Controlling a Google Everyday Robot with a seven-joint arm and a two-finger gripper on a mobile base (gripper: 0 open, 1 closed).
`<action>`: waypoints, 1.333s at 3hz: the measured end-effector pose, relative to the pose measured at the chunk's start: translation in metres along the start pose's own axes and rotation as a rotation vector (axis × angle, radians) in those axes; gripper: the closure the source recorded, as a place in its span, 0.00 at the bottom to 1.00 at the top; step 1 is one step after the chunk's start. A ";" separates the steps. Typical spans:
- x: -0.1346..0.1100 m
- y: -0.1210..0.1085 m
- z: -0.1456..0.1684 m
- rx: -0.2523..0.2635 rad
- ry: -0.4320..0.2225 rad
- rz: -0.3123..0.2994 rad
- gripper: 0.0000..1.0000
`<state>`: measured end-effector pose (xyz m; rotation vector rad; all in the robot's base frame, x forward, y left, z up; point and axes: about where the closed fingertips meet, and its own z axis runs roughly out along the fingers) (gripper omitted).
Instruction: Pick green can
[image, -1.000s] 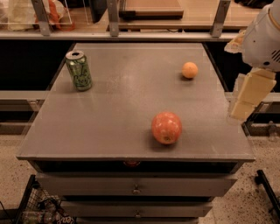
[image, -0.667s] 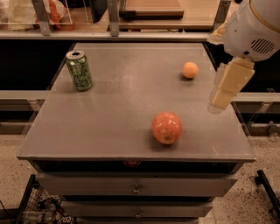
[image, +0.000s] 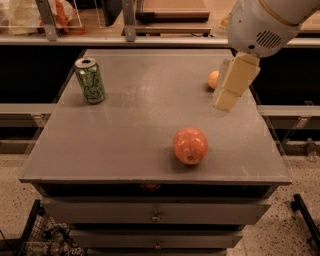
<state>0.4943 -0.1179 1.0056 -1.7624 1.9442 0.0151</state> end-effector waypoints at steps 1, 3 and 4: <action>-0.002 -0.001 0.000 0.008 -0.011 0.002 0.00; -0.025 -0.080 0.058 0.079 -0.156 0.084 0.00; -0.039 -0.112 0.098 0.082 -0.257 0.156 0.00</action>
Offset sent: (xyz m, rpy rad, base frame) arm 0.1131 0.0248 -0.0061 0.1529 -0.1164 -0.1021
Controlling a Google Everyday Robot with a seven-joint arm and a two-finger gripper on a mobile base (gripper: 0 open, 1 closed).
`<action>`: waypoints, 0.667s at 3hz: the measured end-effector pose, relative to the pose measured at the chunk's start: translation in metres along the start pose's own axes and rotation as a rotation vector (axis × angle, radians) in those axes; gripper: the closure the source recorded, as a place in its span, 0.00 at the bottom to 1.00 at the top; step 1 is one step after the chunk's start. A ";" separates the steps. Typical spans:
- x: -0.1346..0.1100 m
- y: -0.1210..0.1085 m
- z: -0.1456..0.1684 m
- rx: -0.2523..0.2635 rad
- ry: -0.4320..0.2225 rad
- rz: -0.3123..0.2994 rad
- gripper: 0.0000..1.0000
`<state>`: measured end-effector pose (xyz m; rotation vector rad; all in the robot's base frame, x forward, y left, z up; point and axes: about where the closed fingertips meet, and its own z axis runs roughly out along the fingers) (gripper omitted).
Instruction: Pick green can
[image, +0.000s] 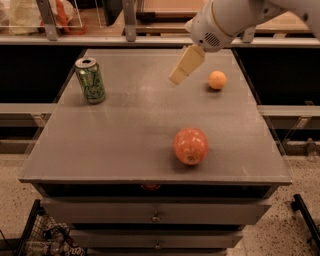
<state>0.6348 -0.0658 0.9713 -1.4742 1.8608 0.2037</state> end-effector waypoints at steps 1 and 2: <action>-0.023 -0.007 0.038 -0.016 -0.066 0.057 0.00; -0.024 -0.007 0.039 -0.015 -0.068 0.063 0.00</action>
Offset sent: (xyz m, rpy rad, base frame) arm 0.0200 0.0275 -0.0082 0.0678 0.0147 -0.0078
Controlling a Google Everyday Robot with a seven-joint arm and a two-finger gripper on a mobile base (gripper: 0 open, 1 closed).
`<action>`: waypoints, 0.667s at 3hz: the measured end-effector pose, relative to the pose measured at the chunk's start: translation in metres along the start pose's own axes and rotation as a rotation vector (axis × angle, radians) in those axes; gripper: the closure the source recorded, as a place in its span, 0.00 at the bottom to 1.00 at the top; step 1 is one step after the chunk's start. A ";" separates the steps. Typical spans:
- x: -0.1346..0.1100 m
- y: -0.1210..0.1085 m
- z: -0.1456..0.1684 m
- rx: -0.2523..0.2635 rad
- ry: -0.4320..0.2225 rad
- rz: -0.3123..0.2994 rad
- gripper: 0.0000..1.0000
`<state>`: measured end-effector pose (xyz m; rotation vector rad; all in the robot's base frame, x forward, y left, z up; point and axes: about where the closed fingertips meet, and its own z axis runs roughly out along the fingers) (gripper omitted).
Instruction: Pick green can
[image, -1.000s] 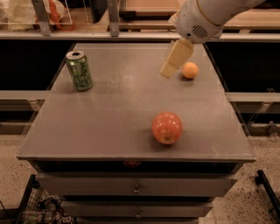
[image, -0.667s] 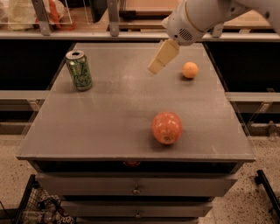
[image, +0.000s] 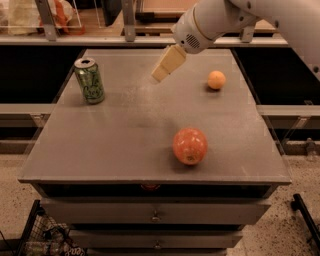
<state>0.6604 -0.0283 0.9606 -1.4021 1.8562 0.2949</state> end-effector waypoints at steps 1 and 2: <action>-0.003 0.001 0.005 0.001 -0.030 0.008 0.00; -0.016 0.005 0.034 -0.029 -0.106 0.009 0.00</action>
Offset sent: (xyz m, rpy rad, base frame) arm 0.0258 0.0658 -0.0259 0.2024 -0.0244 0.0859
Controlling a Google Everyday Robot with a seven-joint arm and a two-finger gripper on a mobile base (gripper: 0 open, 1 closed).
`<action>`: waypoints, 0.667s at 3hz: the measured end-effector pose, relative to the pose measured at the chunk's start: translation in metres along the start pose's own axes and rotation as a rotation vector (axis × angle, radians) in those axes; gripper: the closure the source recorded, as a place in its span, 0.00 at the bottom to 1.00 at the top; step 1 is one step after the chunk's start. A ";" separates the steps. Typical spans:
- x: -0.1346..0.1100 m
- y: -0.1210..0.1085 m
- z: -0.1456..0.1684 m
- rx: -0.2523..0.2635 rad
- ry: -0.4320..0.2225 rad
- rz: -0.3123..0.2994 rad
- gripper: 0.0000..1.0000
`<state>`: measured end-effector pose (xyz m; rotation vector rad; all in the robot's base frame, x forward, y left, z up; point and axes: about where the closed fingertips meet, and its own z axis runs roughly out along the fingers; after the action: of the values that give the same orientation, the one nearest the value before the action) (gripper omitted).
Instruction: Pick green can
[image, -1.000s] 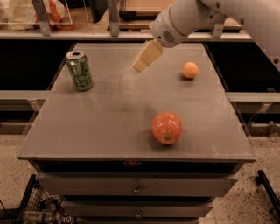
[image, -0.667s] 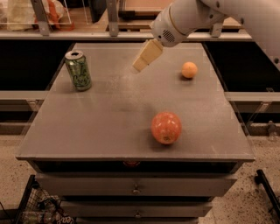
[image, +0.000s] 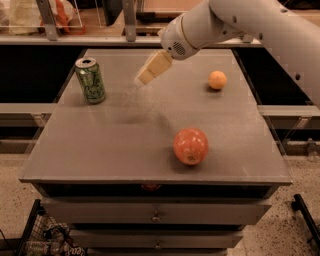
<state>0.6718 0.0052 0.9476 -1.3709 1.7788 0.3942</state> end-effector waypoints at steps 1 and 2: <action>-0.011 0.003 0.028 -0.013 -0.069 0.019 0.00; -0.024 0.007 0.052 -0.028 -0.111 0.039 0.00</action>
Offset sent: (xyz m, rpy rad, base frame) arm 0.0255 0.0803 -0.0197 0.1782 0.0118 0.0265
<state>0.6883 0.0582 0.9327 -1.3093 1.7166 0.5085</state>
